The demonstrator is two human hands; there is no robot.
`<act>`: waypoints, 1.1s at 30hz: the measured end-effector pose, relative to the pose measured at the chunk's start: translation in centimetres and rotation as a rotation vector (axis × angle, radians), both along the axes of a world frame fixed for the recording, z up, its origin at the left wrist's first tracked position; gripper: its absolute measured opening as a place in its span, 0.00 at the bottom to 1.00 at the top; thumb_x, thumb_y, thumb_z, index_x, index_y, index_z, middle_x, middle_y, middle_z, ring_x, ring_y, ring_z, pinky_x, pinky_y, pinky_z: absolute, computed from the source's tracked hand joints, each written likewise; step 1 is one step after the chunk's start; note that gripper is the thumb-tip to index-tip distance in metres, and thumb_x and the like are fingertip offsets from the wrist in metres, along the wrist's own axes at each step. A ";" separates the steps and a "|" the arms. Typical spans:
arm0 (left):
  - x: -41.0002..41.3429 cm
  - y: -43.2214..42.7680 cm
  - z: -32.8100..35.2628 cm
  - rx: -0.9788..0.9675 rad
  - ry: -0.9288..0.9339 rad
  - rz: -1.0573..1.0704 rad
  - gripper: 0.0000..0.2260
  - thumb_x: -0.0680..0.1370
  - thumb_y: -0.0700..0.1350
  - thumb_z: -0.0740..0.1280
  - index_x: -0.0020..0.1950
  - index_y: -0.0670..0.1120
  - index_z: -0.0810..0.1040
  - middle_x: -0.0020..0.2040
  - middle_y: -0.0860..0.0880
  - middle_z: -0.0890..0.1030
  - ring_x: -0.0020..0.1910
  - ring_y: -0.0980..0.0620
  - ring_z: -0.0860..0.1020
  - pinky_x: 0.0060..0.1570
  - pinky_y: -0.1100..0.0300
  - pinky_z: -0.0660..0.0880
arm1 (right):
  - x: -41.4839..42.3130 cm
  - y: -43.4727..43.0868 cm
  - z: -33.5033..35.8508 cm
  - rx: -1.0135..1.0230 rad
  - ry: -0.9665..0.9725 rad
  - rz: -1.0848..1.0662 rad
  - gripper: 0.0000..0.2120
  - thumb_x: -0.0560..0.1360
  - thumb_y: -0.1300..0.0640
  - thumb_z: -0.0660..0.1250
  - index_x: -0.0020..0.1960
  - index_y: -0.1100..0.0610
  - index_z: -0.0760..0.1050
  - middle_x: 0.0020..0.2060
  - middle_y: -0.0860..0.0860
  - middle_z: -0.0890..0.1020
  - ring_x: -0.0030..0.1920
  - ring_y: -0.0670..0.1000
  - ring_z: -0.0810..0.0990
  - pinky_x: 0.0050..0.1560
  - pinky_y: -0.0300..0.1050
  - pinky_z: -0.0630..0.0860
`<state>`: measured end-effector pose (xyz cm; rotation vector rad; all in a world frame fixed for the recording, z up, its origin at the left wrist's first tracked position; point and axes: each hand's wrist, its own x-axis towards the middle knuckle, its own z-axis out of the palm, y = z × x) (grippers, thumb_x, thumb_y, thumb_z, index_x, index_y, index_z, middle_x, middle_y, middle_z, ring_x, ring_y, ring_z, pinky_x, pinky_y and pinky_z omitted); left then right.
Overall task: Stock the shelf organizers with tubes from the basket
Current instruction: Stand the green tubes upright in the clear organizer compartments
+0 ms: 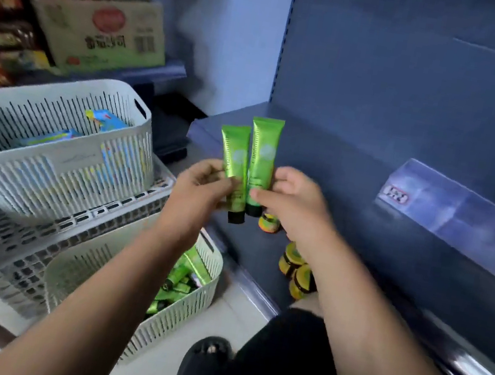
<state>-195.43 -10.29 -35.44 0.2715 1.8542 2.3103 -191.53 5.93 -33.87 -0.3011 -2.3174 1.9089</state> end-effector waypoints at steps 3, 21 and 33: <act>1.8 5.4 3.5 -0.013 0.094 -0.195 0.09 0.78 0.30 0.66 0.55 0.40 0.77 0.41 0.45 0.83 0.38 0.48 0.81 0.43 0.51 0.80 | 5.3 5.1 3.3 -0.007 0.089 -0.112 0.18 0.72 0.68 0.74 0.54 0.48 0.80 0.41 0.60 0.84 0.41 0.57 0.82 0.48 0.56 0.77; 20.7 35.4 11.9 -0.256 0.394 -0.963 0.08 0.80 0.39 0.70 0.59 0.43 0.77 0.48 0.42 0.84 0.42 0.50 0.81 0.39 0.58 0.80 | 33.5 27.8 7.8 0.033 0.338 -0.853 0.07 0.75 0.66 0.71 0.48 0.57 0.75 0.41 0.58 0.79 0.39 0.52 0.81 0.41 0.50 0.81; 27.0 50.4 10.3 -0.178 0.518 -0.964 0.10 0.78 0.38 0.73 0.48 0.50 0.74 0.30 0.61 0.79 0.35 0.61 0.79 0.40 0.58 0.80 | 41.8 40.1 8.5 0.169 0.375 -1.147 0.16 0.73 0.53 0.72 0.45 0.68 0.75 0.38 0.60 0.76 0.38 0.56 0.78 0.44 0.70 0.79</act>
